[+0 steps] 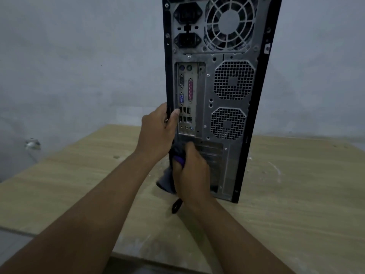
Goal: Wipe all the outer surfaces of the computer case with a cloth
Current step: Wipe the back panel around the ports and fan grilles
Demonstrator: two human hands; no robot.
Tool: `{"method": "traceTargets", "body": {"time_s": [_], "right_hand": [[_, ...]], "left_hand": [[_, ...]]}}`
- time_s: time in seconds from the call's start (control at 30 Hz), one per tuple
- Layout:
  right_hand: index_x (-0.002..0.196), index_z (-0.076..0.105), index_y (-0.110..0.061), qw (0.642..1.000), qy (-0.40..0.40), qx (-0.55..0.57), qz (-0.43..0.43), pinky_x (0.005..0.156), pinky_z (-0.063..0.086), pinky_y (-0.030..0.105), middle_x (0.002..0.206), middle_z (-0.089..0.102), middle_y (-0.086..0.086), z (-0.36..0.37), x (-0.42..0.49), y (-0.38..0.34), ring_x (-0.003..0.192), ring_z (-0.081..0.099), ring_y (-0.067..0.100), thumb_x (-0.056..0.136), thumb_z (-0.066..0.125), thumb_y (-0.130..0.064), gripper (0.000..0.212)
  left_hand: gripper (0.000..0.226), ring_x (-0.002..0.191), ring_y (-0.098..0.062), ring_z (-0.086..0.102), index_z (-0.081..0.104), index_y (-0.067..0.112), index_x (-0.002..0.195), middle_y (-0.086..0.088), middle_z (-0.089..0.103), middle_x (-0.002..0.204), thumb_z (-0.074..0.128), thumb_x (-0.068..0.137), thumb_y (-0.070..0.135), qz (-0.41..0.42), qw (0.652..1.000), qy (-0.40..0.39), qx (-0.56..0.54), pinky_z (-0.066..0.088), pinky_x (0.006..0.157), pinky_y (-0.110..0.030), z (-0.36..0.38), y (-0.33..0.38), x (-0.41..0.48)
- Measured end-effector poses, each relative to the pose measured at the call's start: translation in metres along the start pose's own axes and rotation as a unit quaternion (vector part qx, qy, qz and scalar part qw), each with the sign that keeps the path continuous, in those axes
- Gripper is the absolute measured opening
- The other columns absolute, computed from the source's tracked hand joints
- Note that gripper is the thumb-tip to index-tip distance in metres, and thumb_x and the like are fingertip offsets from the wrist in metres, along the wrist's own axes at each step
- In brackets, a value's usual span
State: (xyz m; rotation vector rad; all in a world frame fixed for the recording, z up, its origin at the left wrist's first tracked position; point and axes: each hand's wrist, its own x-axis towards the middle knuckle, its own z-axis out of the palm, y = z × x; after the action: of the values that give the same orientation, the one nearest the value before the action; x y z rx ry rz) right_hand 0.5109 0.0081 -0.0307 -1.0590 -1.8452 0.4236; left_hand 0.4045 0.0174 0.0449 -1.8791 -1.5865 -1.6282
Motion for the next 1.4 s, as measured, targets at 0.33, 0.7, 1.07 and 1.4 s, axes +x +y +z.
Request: {"method": "traceTargets", "body": {"time_s": [0.33,0.7,1.07,1.4], "right_hand": [[0.123,0.066,-0.014,0.995,0.053,0.088,-0.003,0.087,0.048,0.022,0.115,0.065,0.004,0.007,-0.010,0.015,0.101,0.060,0.014,0.089,0.058,0.000,0.038],[0.106,0.067,-0.017,0.997,0.001,0.075,0.034,0.064,0.039,0.003,0.068,0.052,-0.023,0.010,-0.015,0.018,0.072,0.054,-0.017,0.089,0.053,-0.001,0.028],[0.113,0.057,-0.016,0.999,-0.019,-0.042,0.011,0.073,0.049,0.036,0.106,0.063,0.003,0.005,-0.009,0.005,0.088,0.061,0.022,0.090,0.052,-0.009,0.025],[0.114,0.056,-0.009,0.993,-0.012,-0.116,-0.010,0.067,0.045,0.039,0.111,0.061,0.012,0.003,-0.008,-0.002,0.087,0.061,0.037,0.088,0.051,-0.008,0.026]], "left_hand": [[0.029,0.058,-0.015,0.048,0.061,0.000,0.090,-0.011,0.057,0.064,0.050,0.105,0.023,-0.004,1.000,0.014,-0.010,0.031,0.049,-0.018,0.002,-0.002,-0.002],[0.030,0.054,-0.009,0.047,0.057,0.002,0.085,0.001,0.049,0.059,0.051,0.105,0.023,0.006,1.000,0.029,-0.003,0.031,0.048,-0.018,0.005,-0.005,-0.002],[0.028,0.052,-0.005,0.045,0.056,0.005,0.084,0.003,0.046,0.058,0.050,0.105,0.022,-0.001,1.000,0.025,-0.008,0.027,0.048,-0.016,0.006,-0.003,-0.003],[0.024,0.053,0.003,0.049,0.057,0.008,0.086,0.012,0.043,0.058,0.049,0.106,0.021,0.008,1.000,0.025,0.000,0.031,0.049,-0.012,0.005,-0.001,-0.004]]}}
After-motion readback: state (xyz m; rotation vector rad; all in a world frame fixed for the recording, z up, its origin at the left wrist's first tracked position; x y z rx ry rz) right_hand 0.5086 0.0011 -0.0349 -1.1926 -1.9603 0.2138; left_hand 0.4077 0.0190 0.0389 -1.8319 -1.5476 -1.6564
